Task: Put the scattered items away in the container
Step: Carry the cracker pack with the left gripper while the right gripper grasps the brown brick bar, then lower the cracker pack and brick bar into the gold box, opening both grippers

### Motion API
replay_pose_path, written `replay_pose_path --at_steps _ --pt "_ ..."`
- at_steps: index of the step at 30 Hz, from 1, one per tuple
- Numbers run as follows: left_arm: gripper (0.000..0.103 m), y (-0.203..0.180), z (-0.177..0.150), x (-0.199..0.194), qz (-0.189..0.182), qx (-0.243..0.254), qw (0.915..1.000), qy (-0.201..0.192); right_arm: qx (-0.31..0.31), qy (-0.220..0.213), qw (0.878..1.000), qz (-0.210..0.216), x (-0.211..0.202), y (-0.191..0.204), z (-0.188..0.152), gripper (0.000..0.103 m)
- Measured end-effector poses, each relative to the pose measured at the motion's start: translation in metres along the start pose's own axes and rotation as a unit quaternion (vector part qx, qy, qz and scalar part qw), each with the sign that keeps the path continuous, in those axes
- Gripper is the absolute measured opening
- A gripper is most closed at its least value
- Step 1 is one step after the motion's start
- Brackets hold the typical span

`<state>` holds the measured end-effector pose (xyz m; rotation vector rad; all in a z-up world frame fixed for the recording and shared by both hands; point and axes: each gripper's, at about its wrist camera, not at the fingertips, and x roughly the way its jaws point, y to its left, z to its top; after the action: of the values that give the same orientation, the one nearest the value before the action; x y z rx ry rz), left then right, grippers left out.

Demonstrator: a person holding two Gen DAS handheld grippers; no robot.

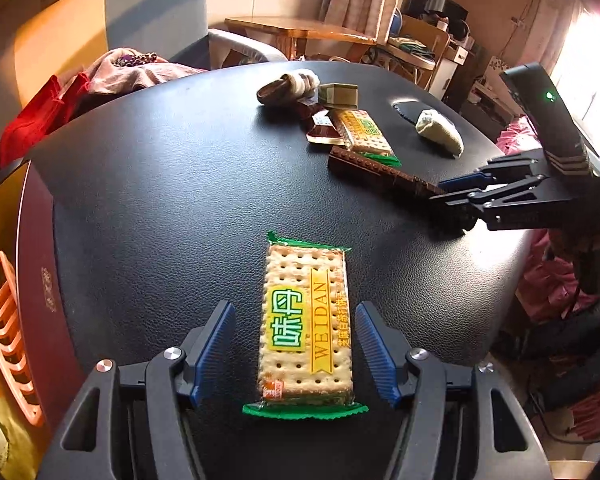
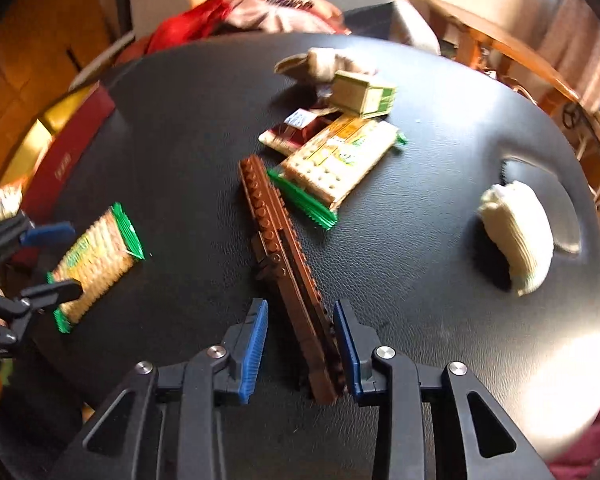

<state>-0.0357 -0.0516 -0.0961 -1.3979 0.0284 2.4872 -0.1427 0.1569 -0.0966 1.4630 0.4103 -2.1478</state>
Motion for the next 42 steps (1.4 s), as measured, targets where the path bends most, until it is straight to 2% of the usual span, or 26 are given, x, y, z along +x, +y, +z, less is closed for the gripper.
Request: replay_pose_path --at_steps 8,12,16,22,29,36,42 --pt "0.062 -0.004 0.001 0.009 0.01 0.003 0.9999 0.002 -0.013 -0.001 1.0 -0.004 0.006 0.004 0.004 0.032" --pt "0.049 -0.005 0.0 0.013 0.014 0.0 0.9999 0.002 -0.027 -0.01 0.999 -0.019 0.002 0.013 0.0 0.029" --pt "0.049 -0.005 -0.002 0.009 0.016 -0.008 0.9998 -0.005 -0.029 -0.019 0.999 -0.019 -0.004 0.029 -0.008 0.025" --pt "0.049 -0.003 -0.008 -0.007 0.015 -0.024 0.9993 -0.025 0.037 -0.049 0.998 0.03 -0.005 0.042 -0.021 0.025" --pt "0.049 0.005 -0.013 -0.035 0.018 -0.05 0.997 -0.057 0.123 -0.082 0.985 0.094 -0.008 0.049 -0.029 0.025" --pt "0.049 0.032 -0.025 -0.069 0.05 -0.093 0.9905 -0.089 0.098 -0.118 0.981 0.118 -0.025 0.094 -0.001 0.025" --pt "0.049 0.066 -0.039 -0.102 0.097 -0.132 0.9793 -0.118 0.049 -0.143 0.975 0.166 -0.042 0.15 0.033 0.025"
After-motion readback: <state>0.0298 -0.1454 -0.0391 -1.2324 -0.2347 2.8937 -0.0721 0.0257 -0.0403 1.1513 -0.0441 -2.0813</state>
